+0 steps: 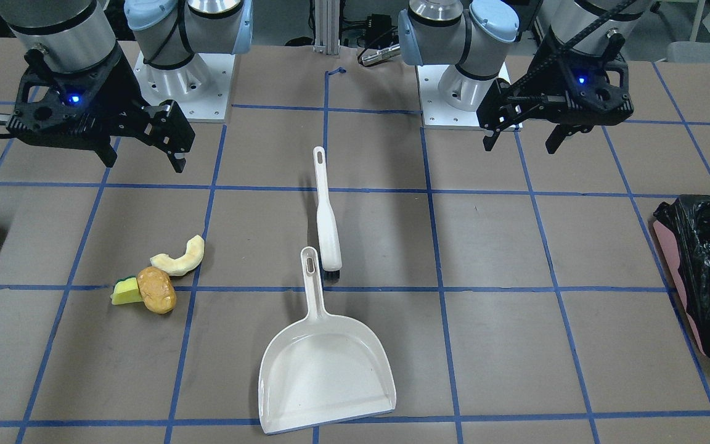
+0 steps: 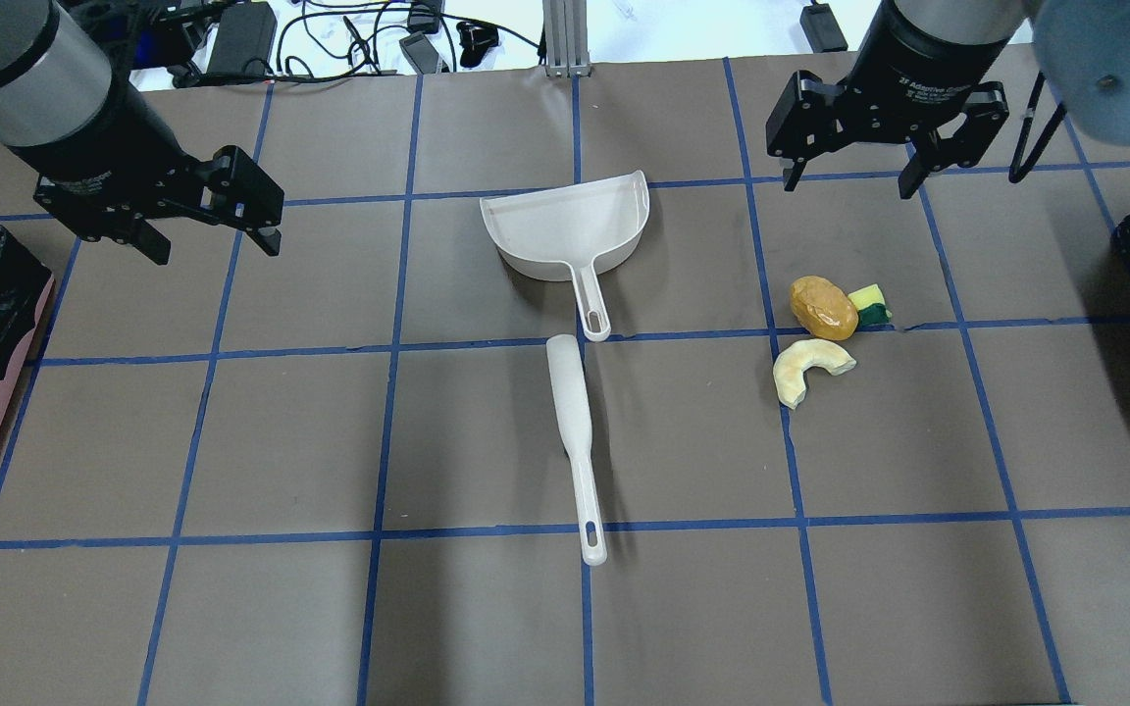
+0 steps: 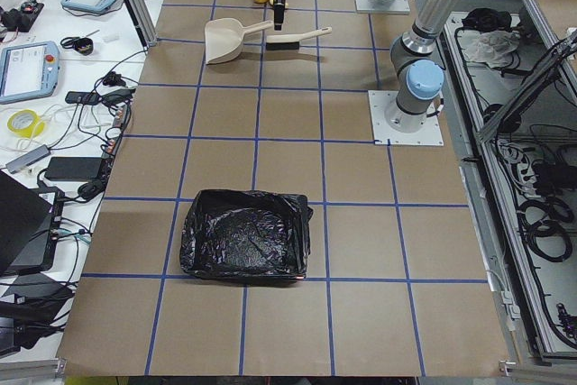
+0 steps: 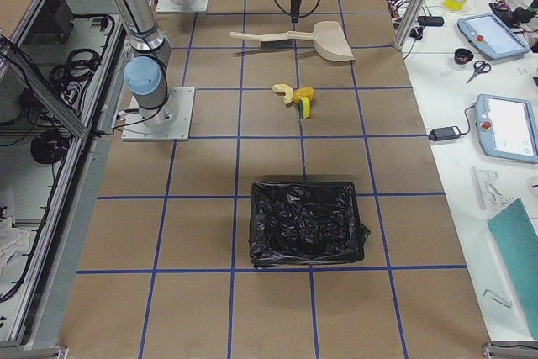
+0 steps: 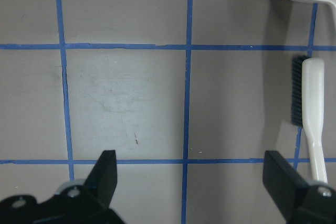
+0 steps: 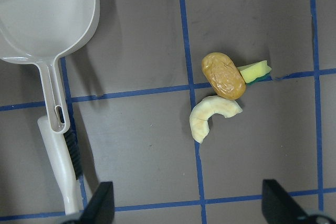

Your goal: Sweep and dump trash in nearest bin

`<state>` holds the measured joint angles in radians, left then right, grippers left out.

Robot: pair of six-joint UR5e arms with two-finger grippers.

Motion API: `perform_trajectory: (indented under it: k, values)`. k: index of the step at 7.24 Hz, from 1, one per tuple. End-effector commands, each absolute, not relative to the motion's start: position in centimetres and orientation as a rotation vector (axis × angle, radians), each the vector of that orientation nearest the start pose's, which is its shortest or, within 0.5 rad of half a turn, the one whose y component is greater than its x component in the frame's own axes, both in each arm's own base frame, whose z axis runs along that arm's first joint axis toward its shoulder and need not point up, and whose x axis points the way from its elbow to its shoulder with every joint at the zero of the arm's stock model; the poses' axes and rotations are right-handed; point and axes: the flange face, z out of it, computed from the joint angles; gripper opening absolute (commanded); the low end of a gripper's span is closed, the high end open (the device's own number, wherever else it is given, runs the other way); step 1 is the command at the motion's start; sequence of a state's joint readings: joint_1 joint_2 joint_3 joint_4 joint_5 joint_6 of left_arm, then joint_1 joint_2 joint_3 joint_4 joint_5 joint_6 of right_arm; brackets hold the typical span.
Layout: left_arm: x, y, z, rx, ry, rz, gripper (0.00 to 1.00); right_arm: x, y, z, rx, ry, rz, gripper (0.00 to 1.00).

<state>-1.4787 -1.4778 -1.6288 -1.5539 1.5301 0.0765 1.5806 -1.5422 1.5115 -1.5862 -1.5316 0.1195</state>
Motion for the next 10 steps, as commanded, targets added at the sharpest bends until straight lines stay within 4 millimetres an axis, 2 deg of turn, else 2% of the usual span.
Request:
perform_trajectory:
  k: [1,10]
  values:
    - [-9.48,-46.7,50.58,-0.023,3.176,-0.088,1.0,14.15,-50.57,50.59,0.172,3.09,-0.069,1.0]
    - [-9.62,-46.39,50.51,-0.001,3.18,-0.091,1.0,14.11,-50.24,50.2,0.174,3.103,-0.021,1.0]
